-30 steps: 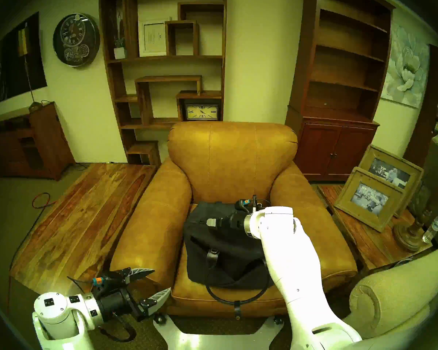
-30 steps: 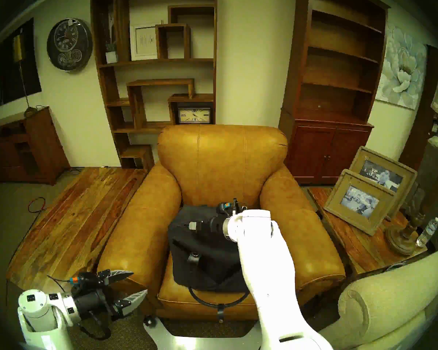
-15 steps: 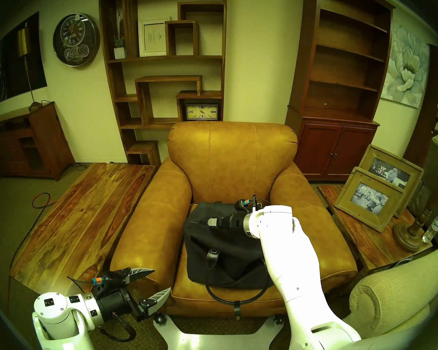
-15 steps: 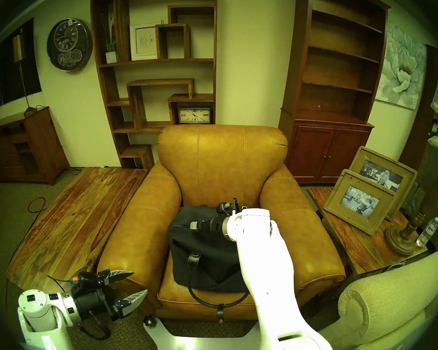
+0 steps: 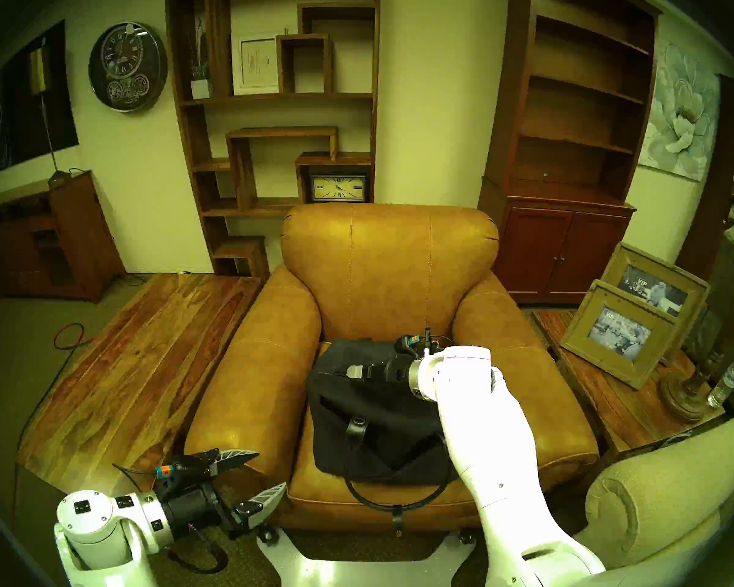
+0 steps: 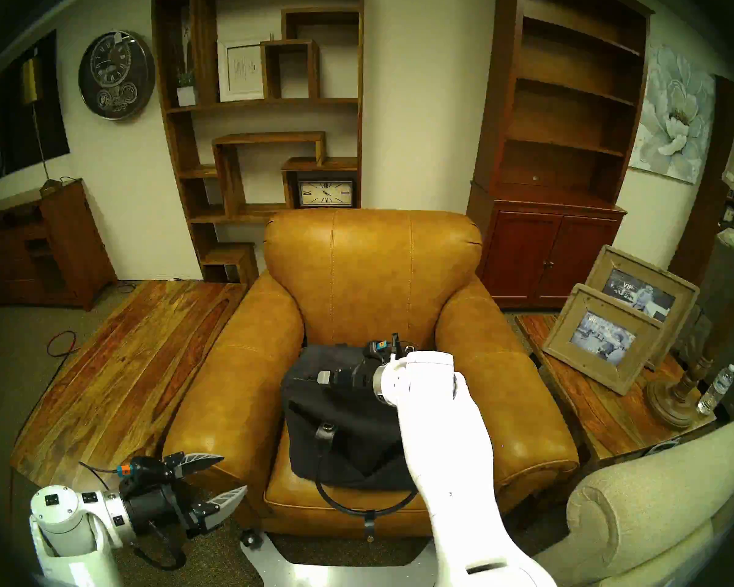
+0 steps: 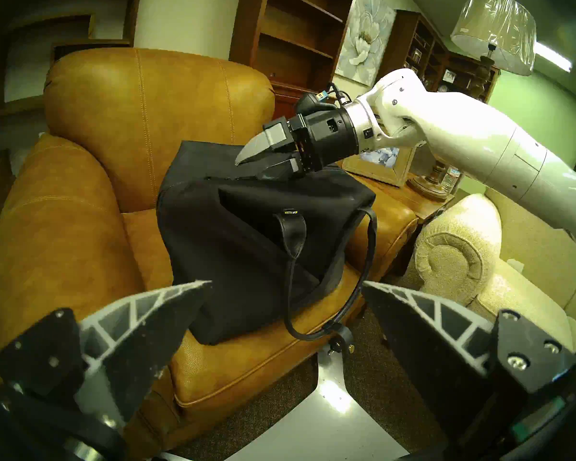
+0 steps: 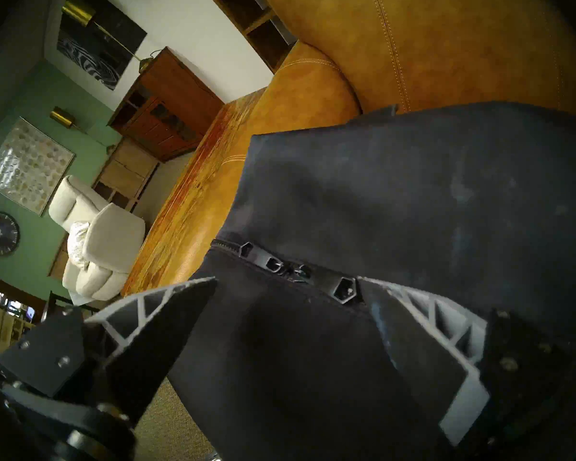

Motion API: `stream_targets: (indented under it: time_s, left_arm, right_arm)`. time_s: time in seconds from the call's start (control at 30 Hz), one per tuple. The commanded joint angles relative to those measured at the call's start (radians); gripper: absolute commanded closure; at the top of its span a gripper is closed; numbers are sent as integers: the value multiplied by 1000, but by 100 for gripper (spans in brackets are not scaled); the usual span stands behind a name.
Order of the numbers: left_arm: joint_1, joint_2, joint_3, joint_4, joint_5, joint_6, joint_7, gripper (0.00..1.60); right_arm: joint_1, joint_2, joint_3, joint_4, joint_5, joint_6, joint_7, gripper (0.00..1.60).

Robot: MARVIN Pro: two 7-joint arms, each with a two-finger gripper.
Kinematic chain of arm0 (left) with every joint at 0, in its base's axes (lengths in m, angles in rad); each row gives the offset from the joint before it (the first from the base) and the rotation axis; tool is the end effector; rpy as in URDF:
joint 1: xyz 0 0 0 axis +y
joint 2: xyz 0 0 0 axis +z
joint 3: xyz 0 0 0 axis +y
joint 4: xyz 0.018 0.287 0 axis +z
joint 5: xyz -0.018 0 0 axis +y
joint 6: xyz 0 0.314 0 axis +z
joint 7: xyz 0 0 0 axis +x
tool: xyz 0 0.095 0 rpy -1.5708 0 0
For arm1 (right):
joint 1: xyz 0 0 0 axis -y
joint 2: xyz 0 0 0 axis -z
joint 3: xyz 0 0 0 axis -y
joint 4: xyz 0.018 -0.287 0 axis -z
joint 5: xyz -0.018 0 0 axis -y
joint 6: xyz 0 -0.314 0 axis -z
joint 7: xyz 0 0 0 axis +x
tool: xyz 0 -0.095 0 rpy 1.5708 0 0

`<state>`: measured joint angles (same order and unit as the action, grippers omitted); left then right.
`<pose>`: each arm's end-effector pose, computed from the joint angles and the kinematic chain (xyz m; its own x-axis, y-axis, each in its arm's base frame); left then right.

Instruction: Open a bag with a zipper

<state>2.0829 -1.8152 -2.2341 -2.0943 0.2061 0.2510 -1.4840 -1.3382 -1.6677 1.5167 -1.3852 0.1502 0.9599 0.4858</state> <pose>0.1763 0.0799 -0.3113 0.4155 -0.0775 0.9063 -0.6335 -0.7396 0.2272 0.4437 0.1149 -0.3293 0.7961 -0.0757 0.6005 0.3517 -0.7497 -0.5607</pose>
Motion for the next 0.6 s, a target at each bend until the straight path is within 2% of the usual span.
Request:
stream_targets:
  time_s: [0.0, 0.2, 0.23, 0.37, 0.47, 0.53, 0.57]
  left_arm:
    - [1, 2, 2, -14, -5, -1, 0, 0]
    - [1, 2, 2, -14, -5, -1, 0, 0]
    - [1, 2, 2, -14, -5, -1, 0, 0]
    - [1, 2, 2, -14, -5, -1, 0, 0]
    - [1, 2, 2, -14, -5, -1, 0, 0]
    - [1, 2, 2, -14, -5, -1, 0, 0]
    - [1, 2, 2, -14, -5, -1, 0, 0]
  right_arm:
    - [14, -8, -4, 0, 22, 0, -5, 44]
    - [15, -9, -2, 5, 21, 0, -3, 40]
    - [15, -9, -2, 7, 20, 0, -4, 48]
    - [18, -10, 0, 11, 20, 0, -4, 53]
    - [20, -8, -1, 15, 20, 0, -1, 65]
    - [21, -6, -3, 16, 20, 0, 1, 79]
    - [21, -5, -3, 16, 20, 0, 3, 79]
